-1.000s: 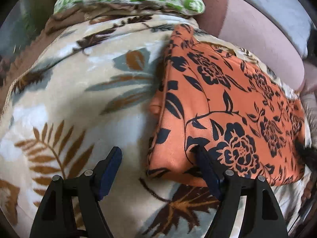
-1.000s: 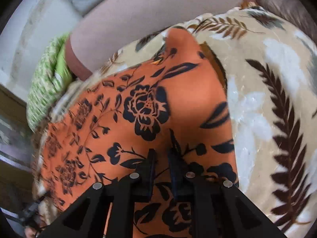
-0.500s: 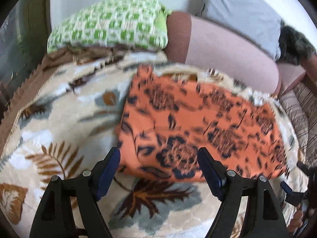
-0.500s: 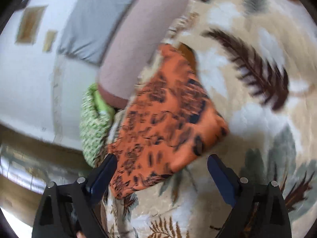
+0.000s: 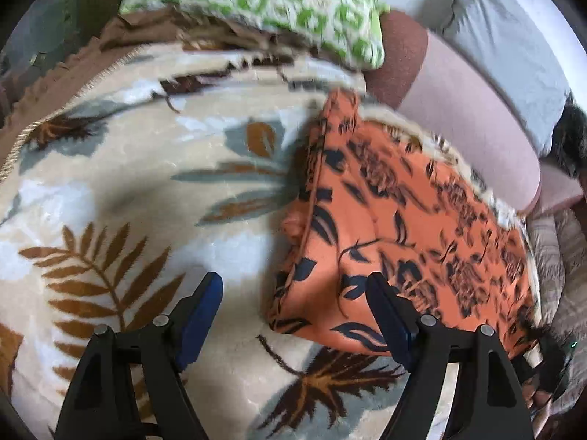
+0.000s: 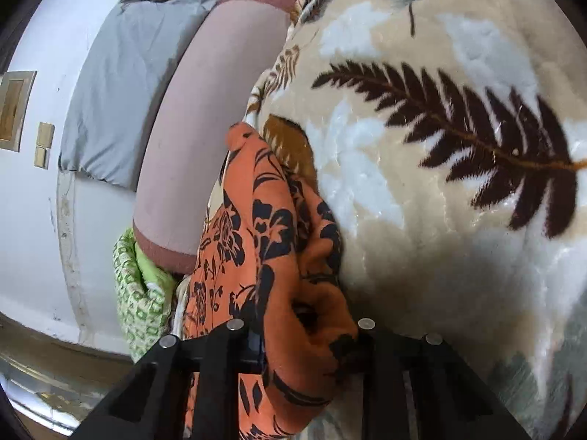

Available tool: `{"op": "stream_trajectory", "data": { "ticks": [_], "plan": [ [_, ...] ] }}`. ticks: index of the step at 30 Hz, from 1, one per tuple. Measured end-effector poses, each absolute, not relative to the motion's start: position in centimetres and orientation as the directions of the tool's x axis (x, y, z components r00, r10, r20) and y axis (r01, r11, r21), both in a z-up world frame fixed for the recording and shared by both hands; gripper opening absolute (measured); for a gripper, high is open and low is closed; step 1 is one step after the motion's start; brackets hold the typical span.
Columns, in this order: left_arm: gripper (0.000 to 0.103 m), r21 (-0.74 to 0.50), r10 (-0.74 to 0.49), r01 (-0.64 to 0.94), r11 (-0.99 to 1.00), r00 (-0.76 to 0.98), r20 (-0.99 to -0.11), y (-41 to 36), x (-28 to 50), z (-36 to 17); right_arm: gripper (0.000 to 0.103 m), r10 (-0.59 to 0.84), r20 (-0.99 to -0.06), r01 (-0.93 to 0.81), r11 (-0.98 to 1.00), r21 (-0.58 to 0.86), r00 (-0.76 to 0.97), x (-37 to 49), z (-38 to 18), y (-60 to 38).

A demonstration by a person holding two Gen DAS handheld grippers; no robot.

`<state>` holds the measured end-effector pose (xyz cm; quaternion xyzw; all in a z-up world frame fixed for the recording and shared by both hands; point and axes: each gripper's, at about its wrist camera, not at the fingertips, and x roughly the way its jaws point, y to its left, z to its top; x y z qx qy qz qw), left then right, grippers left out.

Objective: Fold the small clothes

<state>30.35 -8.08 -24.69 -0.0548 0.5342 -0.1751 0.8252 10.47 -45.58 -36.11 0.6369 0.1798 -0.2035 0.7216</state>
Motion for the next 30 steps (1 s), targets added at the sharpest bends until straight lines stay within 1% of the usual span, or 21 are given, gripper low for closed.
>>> {"op": "stream_trajectory", "data": {
  "ticks": [2, 5, 7, 10, 13, 18, 20, 23, 24, 26, 29, 30],
  "plan": [
    [0.081, -0.234, -0.307, 0.246, 0.941, 0.319, -0.897, -8.6, 31.0, -26.3, 0.026, -0.096, -0.518, 0.526, 0.214, 0.823, 0.850, 11.3, -33.0, -45.1],
    [0.083, -0.195, -0.287, 0.283, 0.939, 0.334, -0.898, -9.4, 31.2, -26.0, 0.026, -0.089, -0.501, 0.497, 0.357, 0.791, 0.861, 13.6, -28.5, -43.8],
    [0.083, -0.240, -0.320, 0.268, 0.933, 0.312, -0.895, -8.9, 31.6, -25.6, 0.026, -0.067, -0.488, 0.462, 0.456, 0.761, 0.870, 15.6, -25.1, -41.9],
    [0.083, -0.352, -0.395, 0.182, 0.918, 0.338, -0.855, -6.1, 32.2, -24.3, 0.026, -0.019, -0.467, 0.397, 0.559, 0.728, 0.884, 18.3, -21.2, -38.4],
    [0.083, -0.388, -0.402, 0.117, 0.914, 0.376, -0.835, -3.0, 32.8, -23.4, 0.026, 0.062, -0.447, 0.318, 0.618, 0.719, 0.892, 21.3, -18.7, -33.7],
    [0.083, -0.384, -0.357, 0.024, 0.923, 0.426, -0.832, 0.7, 33.7, -23.2, 0.026, 0.212, -0.484, 0.232, 0.673, 0.702, 0.849, 26.6, -19.6, -25.6],
    [0.083, -0.387, -0.347, -0.006, 0.922, 0.429, -0.834, 1.4, 33.9, -23.4, 0.025, 0.278, -0.524, 0.200, 0.704, 0.681, 0.805, 28.9, -21.2, -21.5],
    [0.083, -0.408, -0.371, -0.004, 0.913, 0.410, -0.833, 1.8, 33.9, -23.9, 0.025, 0.308, -0.590, 0.179, 0.761, 0.624, 0.746, 30.6, -23.4, -17.3],
    [0.083, -0.407, -0.373, 0.001, 0.913, 0.406, -0.834, 1.8, 33.9, -23.9, 0.025, 0.324, -0.594, 0.173, 0.758, 0.629, 0.737, 30.4, -24.0, -17.0],
    [0.083, -0.399, -0.376, 0.028, 0.917, 0.401, -0.836, 1.2, 33.8, -24.0, 0.026, 0.351, -0.548, 0.149, 0.726, 0.671, 0.760, 29.2, -24.1, -17.8],
    [0.083, -0.425, -0.420, 0.078, 0.902, 0.391, -0.819, -0.2, 33.6, -23.6, 0.026, 0.281, -0.493, 0.136, 0.746, 0.652, 0.823, 26.4, -22.1, -20.9],
    [0.083, -0.445, -0.445, 0.094, 0.890, 0.385, -0.808, -0.6, 33.5, -23.4, 0.027, 0.268, -0.490, 0.141, 0.748, 0.648, 0.830, 25.4, -21.7, -22.2]
  ]
}}
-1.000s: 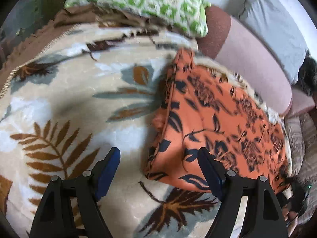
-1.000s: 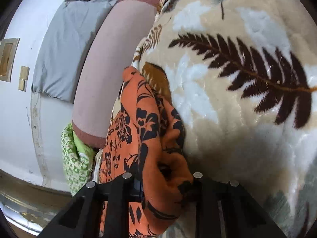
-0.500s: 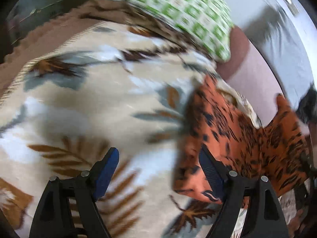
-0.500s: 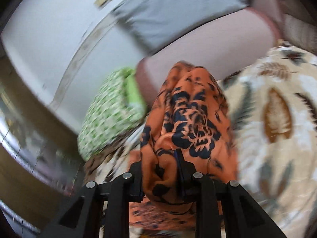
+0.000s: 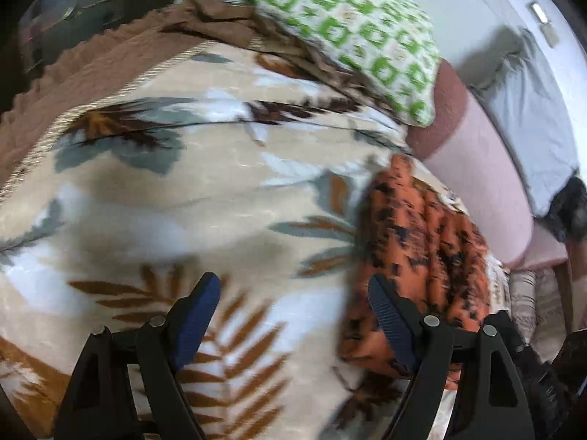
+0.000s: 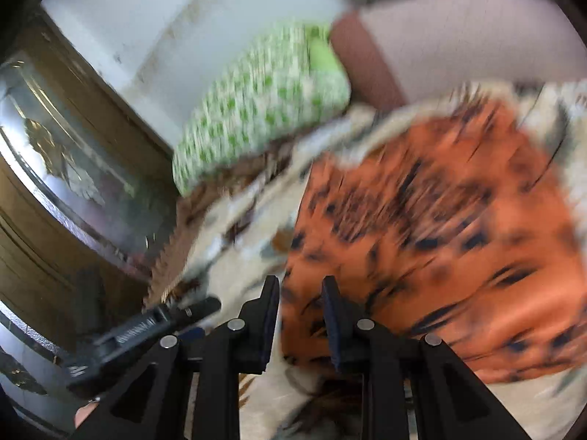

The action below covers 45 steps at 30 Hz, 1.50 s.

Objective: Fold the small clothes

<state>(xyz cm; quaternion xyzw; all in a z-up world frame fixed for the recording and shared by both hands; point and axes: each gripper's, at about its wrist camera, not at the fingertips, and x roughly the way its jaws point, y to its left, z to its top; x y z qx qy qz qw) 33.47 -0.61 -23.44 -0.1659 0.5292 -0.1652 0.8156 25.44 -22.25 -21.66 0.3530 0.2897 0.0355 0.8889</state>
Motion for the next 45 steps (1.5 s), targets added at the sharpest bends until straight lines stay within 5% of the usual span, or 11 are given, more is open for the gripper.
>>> {"op": "stream_trajectory", "data": {
  "ticks": [8, 18, 21, 22, 25, 29, 32, 36, 40, 41, 45],
  "plan": [
    [0.083, -0.672, -0.718, 0.254, 0.696, 0.220, -0.660, -7.2, 30.8, -23.0, 0.028, 0.114, -0.556, 0.344, 0.680, 0.648, 0.823, 20.2, -23.9, -32.3],
    [0.084, -0.709, -0.745, 0.252, 0.659, 0.088, -0.661, -14.4, 29.0, -26.1, 0.031, 0.241, -0.495, 0.347, 0.468, 0.813, 0.835, 17.4, -32.4, -37.4],
    [0.083, -0.752, -0.789, 0.266, 0.604, 0.064, -0.611, -15.2, 28.7, -26.2, 0.045, 0.272, -0.456, 0.315, 0.435, 0.844, 0.847, 16.7, -33.3, -37.7],
    [0.083, -0.767, -0.805, 0.276, 0.580, 0.049, -0.591, -15.6, 28.5, -26.1, 0.063, 0.272, -0.447, 0.311, 0.424, 0.851, 0.852, 16.4, -33.5, -37.8],
    [0.083, -0.778, -0.822, 0.303, 0.551, 0.036, -0.568, -16.4, 28.0, -25.8, 0.067, 0.268, -0.417, 0.290, 0.408, 0.866, 0.869, 15.9, -33.5, -38.0],
    [0.040, -0.760, -0.806, 0.313, 0.570, 0.034, -0.591, -17.2, 28.0, -26.6, 0.067, 0.258, -0.418, 0.284, 0.428, 0.858, 0.871, 16.0, -33.0, -37.8],
    [0.040, -0.753, -0.794, 0.285, 0.593, 0.049, -0.606, -17.4, 28.6, -27.2, 0.067, 0.254, -0.426, 0.293, 0.429, 0.854, 0.868, 16.4, -32.9, -37.6],
    [0.068, -0.759, -0.785, 0.202, 0.618, 0.107, -0.611, -16.5, 29.4, -27.5, 0.067, 0.253, -0.423, 0.293, 0.424, 0.857, 0.870, 17.3, -32.6, -37.9],
    [0.070, -0.750, -0.781, 0.219, 0.624, 0.178, -0.599, -16.2, 29.9, -26.9, 0.067, 0.237, -0.430, 0.296, 0.445, 0.845, 0.871, 19.4, -32.0, -38.3],
    [0.068, -0.748, -0.781, 0.226, 0.624, 0.176, -0.599, -16.4, 29.9, -26.9, 0.067, 0.220, -0.442, 0.311, 0.451, 0.837, 0.870, 20.3, -31.9, -38.6],
    [0.028, -0.719, -0.769, 0.283, 0.635, 0.143, -0.623, -17.9, 30.0, -27.1, 0.067, 0.172, -0.439, 0.329, 0.442, 0.834, 0.882, 22.6, -31.2, -39.9]
  ]
}}
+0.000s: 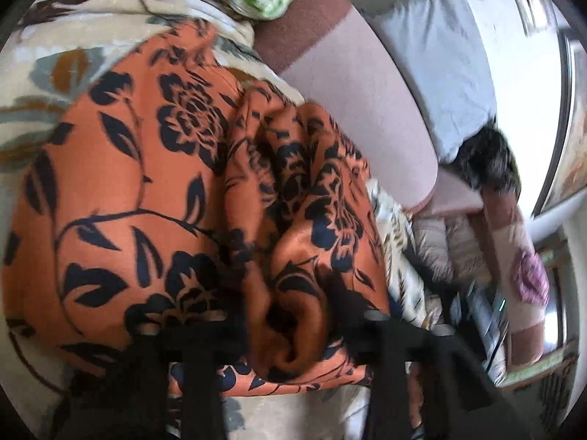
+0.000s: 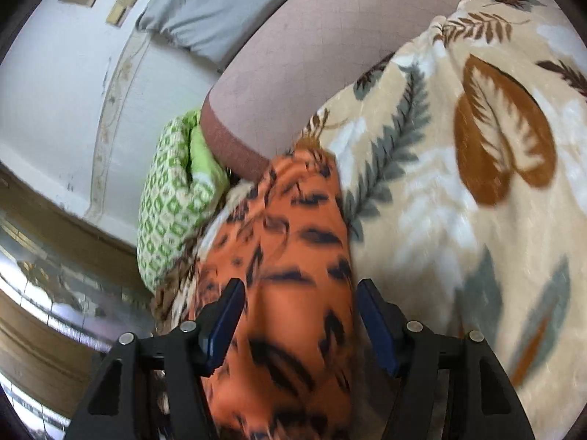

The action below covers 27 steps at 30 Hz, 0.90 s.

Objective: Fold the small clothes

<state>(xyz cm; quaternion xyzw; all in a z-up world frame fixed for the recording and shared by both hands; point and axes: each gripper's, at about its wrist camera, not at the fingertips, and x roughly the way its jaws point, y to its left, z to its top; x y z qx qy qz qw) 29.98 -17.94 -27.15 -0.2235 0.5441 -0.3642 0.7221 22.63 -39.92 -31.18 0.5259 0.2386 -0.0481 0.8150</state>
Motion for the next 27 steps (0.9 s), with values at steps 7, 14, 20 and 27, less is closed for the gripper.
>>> {"op": "stream_trajectory", "data": {
  "ticks": [7, 14, 20, 27],
  "plan": [
    [0.017, -0.717, -0.788, 0.330, 0.614, 0.202, -0.582, -17.3, 29.5, -25.1, 0.039, 0.225, -0.577, 0.390, 0.544, 0.743, 0.785, 27.1, -30.8, -38.4],
    [0.016, -0.692, -0.810, 0.421, 0.587, 0.318, -0.494, -12.2, 29.1, -19.6, 0.039, 0.324, -0.491, 0.263, 0.547, 0.795, 0.809, 28.0, -26.7, -34.2],
    [0.018, -0.593, -0.639, 0.240, 0.769, 0.255, -0.725, -9.0, 31.8, -25.7, 0.040, 0.270, -0.673, 0.290, 0.748, 0.597, 0.688, 31.6, -26.8, -27.5],
    [0.023, -0.587, -0.628, 0.224, 0.778, 0.295, -0.720, -7.0, 32.2, -23.6, 0.040, 0.297, -0.588, 0.214, 0.734, 0.644, 0.752, 32.1, -23.0, -28.6]
  ]
}}
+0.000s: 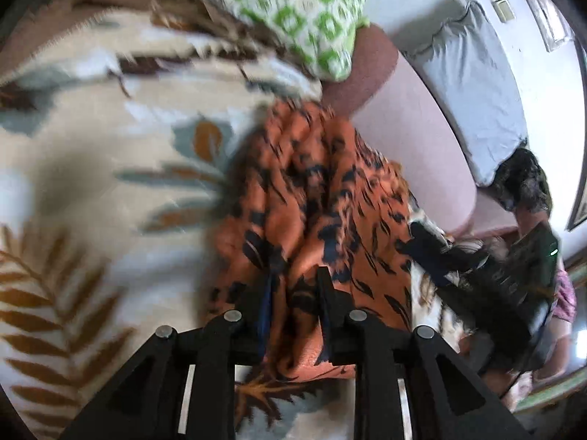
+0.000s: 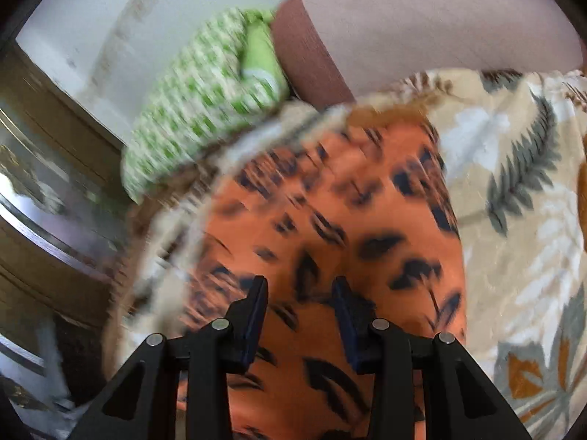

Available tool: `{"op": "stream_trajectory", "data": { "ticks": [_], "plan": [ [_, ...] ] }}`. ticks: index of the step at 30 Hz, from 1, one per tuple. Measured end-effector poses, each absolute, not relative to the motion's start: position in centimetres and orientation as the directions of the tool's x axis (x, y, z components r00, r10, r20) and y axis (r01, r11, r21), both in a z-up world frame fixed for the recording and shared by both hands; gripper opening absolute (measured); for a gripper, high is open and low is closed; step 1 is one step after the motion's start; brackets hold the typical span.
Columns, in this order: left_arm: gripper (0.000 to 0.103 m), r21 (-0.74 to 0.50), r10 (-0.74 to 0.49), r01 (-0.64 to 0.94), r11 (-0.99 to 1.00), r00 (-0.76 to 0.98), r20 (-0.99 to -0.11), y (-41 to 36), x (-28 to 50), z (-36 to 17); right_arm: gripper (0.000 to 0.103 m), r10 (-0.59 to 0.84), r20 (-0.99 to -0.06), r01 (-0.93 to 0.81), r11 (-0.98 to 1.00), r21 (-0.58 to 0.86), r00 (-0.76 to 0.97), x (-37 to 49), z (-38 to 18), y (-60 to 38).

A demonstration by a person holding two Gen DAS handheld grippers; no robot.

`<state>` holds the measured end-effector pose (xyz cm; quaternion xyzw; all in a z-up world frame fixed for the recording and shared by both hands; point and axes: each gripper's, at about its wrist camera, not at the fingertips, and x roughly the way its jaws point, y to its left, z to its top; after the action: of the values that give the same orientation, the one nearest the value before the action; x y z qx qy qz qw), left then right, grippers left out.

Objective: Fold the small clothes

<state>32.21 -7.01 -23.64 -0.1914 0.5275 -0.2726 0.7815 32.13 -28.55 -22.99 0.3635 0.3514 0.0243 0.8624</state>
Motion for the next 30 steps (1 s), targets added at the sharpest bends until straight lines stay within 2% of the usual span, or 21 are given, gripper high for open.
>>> {"op": "stream_trajectory", "data": {
  "ticks": [3, 6, 8, 12, 17, 19, 20, 23, 25, 26, 27, 29, 30],
  "plan": [
    [0.024, -0.550, -0.601, 0.242, 0.799, 0.340, -0.723, -5.7, 32.2, -22.6, 0.040, 0.346, -0.582, 0.155, 0.751, 0.642, 0.736, 35.2, -21.6, -27.5],
    [0.024, -0.442, -0.502, 0.240, 0.864, 0.360, -0.786, -5.9, 32.4, -23.4, 0.040, 0.377, -0.658, 0.183, 0.764, 0.619, 0.652, 40.5, -23.5, -25.9],
    [0.025, -0.411, -0.463, 0.218, 0.885, 0.323, -0.825, -6.4, 32.8, -25.2, 0.042, 0.415, -0.719, 0.208, 0.769, 0.605, 0.558, 43.9, -27.0, -24.7],
    [0.025, -0.492, -0.517, 0.158, 0.856, 0.270, -0.812, -5.0, 33.7, -26.0, 0.042, 0.439, -0.664, 0.251, 0.686, 0.683, 0.606, 44.6, -28.0, -25.9],
    [0.026, -0.545, -0.572, 0.180, 0.819, 0.342, -0.746, -4.0, 33.5, -23.5, 0.042, 0.461, -0.594, 0.176, 0.673, 0.718, 0.660, 39.4, -24.9, -27.5],
    [0.037, -0.552, -0.597, 0.230, 0.802, 0.365, -0.715, -4.2, 32.5, -22.2, 0.043, 0.447, -0.547, 0.145, 0.666, 0.732, 0.707, 35.3, -23.2, -28.9],
    [0.045, -0.543, -0.597, 0.249, 0.802, 0.375, -0.709, -4.4, 32.1, -21.8, 0.048, 0.425, -0.544, 0.147, 0.676, 0.722, 0.723, 33.5, -22.8, -29.6],
    [0.050, -0.493, -0.596, 0.336, 0.802, 0.407, -0.692, -6.3, 30.6, -20.1, 0.051, 0.342, -0.568, 0.168, 0.730, 0.662, 0.749, 28.4, -22.3, -30.3],
    [0.061, -0.443, -0.588, 0.398, 0.803, 0.411, -0.696, -8.0, 29.9, -19.7, 0.051, 0.329, -0.604, 0.190, 0.749, 0.635, 0.726, 26.7, -23.5, -30.0],
    [0.070, -0.409, -0.572, 0.422, 0.809, 0.408, -0.711, -9.1, 29.6, -20.1, 0.051, 0.340, -0.620, 0.200, 0.745, 0.637, 0.707, 26.1, -24.5, -29.9],
    [0.072, -0.363, -0.538, 0.434, 0.824, 0.404, -0.739, -10.0, 29.4, -20.5, 0.051, 0.361, -0.632, 0.208, 0.735, 0.645, 0.685, 25.7, -25.6, -29.7],
    [0.072, -0.208, -0.388, 0.429, 0.879, 0.390, -0.835, -11.4, 29.1, -22.7, 0.052, 0.388, -0.663, 0.214, 0.738, 0.640, 0.640, 25.9, -28.0, -28.7],
    [0.075, -0.185, -0.359, 0.425, 0.886, 0.378, -0.853, -11.8, 29.5, -23.7, 0.052, 0.376, -0.671, 0.202, 0.759, 0.618, 0.639, 25.9, -28.2, -28.4]
  ]
}}
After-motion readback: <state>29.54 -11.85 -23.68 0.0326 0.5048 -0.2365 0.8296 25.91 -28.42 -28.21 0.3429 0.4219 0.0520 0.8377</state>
